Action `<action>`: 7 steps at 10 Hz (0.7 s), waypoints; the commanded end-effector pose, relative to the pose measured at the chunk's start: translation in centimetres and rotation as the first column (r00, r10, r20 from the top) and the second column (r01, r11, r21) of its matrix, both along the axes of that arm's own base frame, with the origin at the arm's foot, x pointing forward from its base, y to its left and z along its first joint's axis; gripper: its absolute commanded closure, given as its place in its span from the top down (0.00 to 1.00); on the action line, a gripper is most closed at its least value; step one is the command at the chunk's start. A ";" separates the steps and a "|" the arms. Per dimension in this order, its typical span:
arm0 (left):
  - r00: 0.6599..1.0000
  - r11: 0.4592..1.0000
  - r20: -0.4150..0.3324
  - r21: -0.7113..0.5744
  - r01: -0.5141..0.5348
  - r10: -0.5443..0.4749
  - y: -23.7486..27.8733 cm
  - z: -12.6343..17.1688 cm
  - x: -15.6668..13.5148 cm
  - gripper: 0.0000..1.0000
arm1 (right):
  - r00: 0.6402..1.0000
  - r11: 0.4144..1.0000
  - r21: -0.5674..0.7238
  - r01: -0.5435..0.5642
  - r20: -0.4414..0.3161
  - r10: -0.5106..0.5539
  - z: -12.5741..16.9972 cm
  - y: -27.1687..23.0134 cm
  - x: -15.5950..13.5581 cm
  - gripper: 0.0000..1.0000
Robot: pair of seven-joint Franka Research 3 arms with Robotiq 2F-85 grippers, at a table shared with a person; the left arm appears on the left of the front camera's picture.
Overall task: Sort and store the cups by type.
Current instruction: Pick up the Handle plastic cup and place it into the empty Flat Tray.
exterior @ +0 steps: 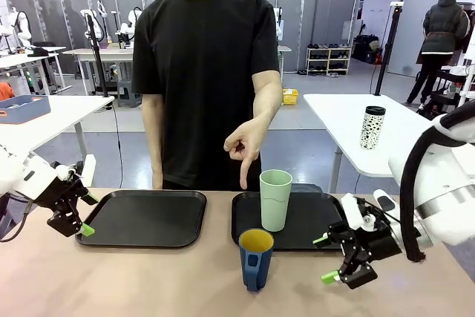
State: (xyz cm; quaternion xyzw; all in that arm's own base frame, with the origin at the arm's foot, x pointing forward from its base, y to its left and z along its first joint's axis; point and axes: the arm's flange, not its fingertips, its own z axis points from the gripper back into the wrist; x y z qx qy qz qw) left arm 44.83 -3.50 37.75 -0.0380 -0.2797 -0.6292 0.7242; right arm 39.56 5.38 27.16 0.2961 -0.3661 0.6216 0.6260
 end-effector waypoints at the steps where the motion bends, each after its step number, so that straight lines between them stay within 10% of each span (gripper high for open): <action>1: 1.000 1.000 0.025 -0.008 -0.003 0.004 0.2 -0.3 -0.3 1.00 | 0.994 0.985 0.141 -0.095 -0.038 0.101 -3.0 -0.5 1.7 1.00; 4: 1.000 1.000 0.025 -0.008 -0.003 0.004 0.2 -0.3 -0.3 1.00 | 0.987 0.943 0.306 -0.133 -0.047 0.154 -5.2 -0.5 2.2 1.00; 7: 1.000 1.000 0.025 -0.008 -0.003 0.004 0.2 -0.3 -0.3 1.00 | 0.988 0.968 0.209 -0.140 -0.038 0.151 -5.9 0.1 2.5 1.00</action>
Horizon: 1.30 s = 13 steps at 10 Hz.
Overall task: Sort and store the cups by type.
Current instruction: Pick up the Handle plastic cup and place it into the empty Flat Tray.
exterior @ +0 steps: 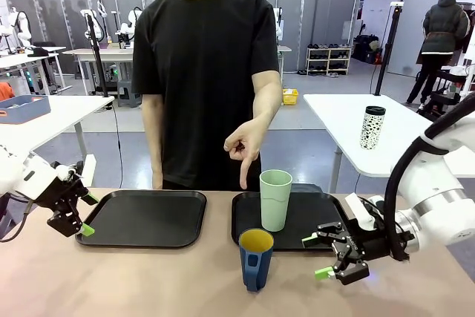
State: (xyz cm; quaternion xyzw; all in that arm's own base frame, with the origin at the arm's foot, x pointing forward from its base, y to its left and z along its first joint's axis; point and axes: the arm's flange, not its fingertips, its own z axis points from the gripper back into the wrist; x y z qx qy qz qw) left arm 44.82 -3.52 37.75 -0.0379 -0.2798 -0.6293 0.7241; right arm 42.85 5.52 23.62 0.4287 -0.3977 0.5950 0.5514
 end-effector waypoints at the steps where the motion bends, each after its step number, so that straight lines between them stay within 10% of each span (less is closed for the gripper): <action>1: 1.000 1.000 0.024 -0.008 -0.004 0.004 0.2 -0.3 -0.3 1.00 | 1.000 1.000 0.027 0.000 -0.008 0.000 0.2 0.0 -0.3 1.00; 13: 1.000 1.000 0.024 -0.008 -0.004 0.004 0.2 -0.3 -0.3 1.00 | 0.999 0.998 0.052 -0.038 -0.020 0.039 -1.4 6.7 1.2 1.00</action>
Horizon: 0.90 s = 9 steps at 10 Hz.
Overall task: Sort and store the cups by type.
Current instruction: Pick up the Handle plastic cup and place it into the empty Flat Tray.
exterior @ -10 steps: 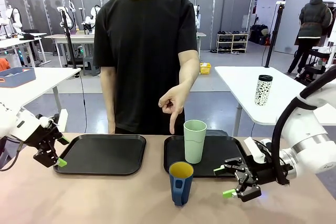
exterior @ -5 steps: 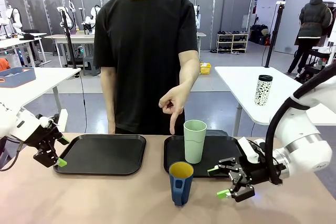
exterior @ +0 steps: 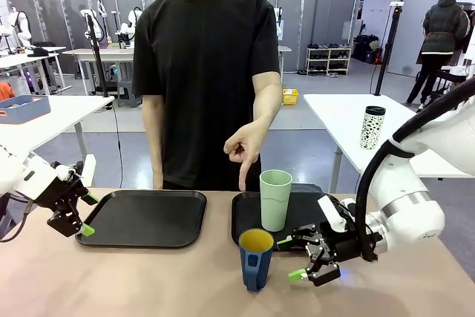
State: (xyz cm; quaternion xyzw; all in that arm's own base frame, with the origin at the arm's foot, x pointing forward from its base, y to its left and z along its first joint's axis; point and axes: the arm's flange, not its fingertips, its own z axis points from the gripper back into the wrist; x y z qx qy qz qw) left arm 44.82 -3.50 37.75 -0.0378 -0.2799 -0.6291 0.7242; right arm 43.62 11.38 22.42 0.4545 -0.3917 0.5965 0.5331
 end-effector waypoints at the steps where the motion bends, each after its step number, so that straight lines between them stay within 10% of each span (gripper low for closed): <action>1: 1.000 1.000 0.024 -0.008 -0.003 0.003 0.2 -0.2 -0.3 1.00 | 1.000 1.000 0.021 0.000 -0.010 0.000 -0.6 1.6 0.4 1.00; 9: 1.000 1.000 0.024 -0.008 -0.003 0.003 0.2 -0.2 -0.3 1.00 | 1.000 0.999 0.044 -0.004 -0.007 0.004 -1.6 4.6 0.2 1.00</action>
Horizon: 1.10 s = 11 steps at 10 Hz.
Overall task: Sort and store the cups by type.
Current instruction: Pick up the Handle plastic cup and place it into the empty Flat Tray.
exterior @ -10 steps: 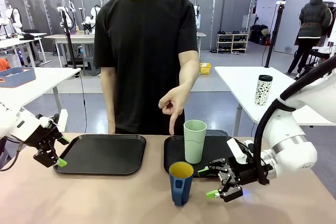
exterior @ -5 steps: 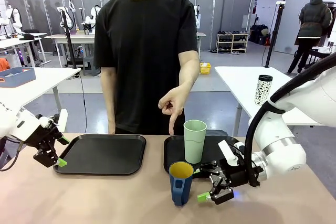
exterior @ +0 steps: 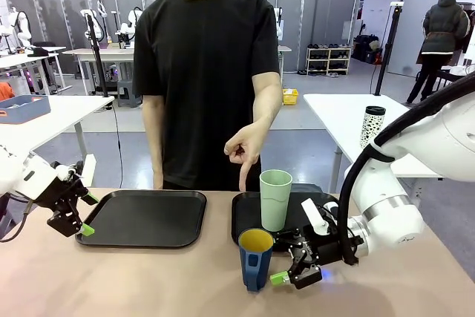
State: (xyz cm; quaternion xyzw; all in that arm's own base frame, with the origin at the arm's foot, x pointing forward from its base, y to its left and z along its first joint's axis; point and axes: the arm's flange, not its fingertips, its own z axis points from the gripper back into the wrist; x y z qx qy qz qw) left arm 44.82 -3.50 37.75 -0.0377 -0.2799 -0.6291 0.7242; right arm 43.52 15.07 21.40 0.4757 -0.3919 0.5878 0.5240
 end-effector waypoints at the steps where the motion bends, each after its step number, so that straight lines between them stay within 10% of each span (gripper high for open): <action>1: 1.000 1.000 0.024 -0.008 -0.003 0.003 0.2 -0.3 -0.3 1.00 | 1.000 1.000 0.010 0.015 0.020 -0.015 -0.7 1.4 0.3 1.00; 11: 1.000 1.000 0.024 -0.008 -0.003 0.003 0.2 -0.3 -0.3 1.00 | 1.000 0.996 0.083 0.015 0.019 -0.017 -2.0 4.1 0.8 1.00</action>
